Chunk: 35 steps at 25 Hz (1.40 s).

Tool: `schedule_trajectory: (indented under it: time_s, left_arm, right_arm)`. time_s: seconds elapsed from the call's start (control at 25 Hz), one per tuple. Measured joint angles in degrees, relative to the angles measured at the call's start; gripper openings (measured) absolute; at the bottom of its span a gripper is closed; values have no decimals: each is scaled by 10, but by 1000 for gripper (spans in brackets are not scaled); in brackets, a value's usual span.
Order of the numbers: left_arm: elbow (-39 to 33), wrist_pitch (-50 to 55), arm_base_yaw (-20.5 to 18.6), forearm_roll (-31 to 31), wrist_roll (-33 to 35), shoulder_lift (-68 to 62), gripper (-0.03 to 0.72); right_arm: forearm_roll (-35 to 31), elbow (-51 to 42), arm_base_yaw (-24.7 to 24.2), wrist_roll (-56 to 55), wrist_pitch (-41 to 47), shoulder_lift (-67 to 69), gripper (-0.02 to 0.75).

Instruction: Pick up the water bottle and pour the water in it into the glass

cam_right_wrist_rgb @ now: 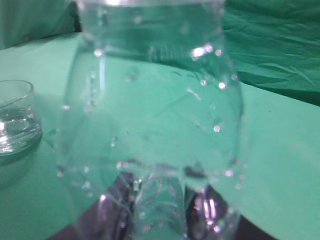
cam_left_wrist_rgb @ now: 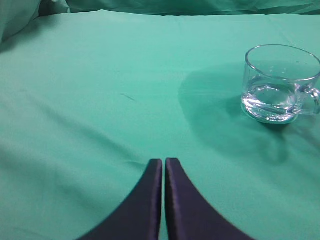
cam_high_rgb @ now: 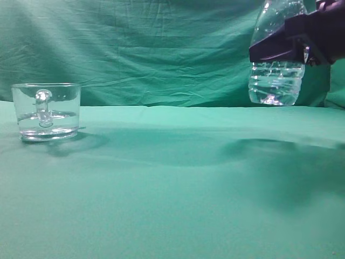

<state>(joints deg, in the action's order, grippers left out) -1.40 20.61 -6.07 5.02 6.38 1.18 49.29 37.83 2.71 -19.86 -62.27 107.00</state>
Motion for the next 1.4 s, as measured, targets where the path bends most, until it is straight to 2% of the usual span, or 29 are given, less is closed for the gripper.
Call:
schedule_trajectory:
  time_s: [0.28, 0.8, 1.2, 1.28, 1.32, 1.4]
  left_arm:
    - [0, 0, 0, 0, 0, 0, 0]
    - [0, 0, 0, 0, 0, 0, 0]
    - [0, 0, 0, 0, 0, 0, 0]
    - [0, 0, 0, 0, 0, 0, 0]
    - [0, 0, 0, 0, 0, 0, 0]
    - [0, 0, 0, 0, 0, 0, 0]
  right_arm:
    - [-61, 0, 0, 54, -27, 91, 235]
    - [-60, 0, -1, 79, -40, 97, 235]
    - [-56, 0, -1, 72, -33, 79, 650]
    - [-56, 0, -1, 52, -33, 59, 642]
    - [-56, 0, -1, 42, -33, 46, 683]
    - [-55, 0, -1, 25, -33, 19, 669]
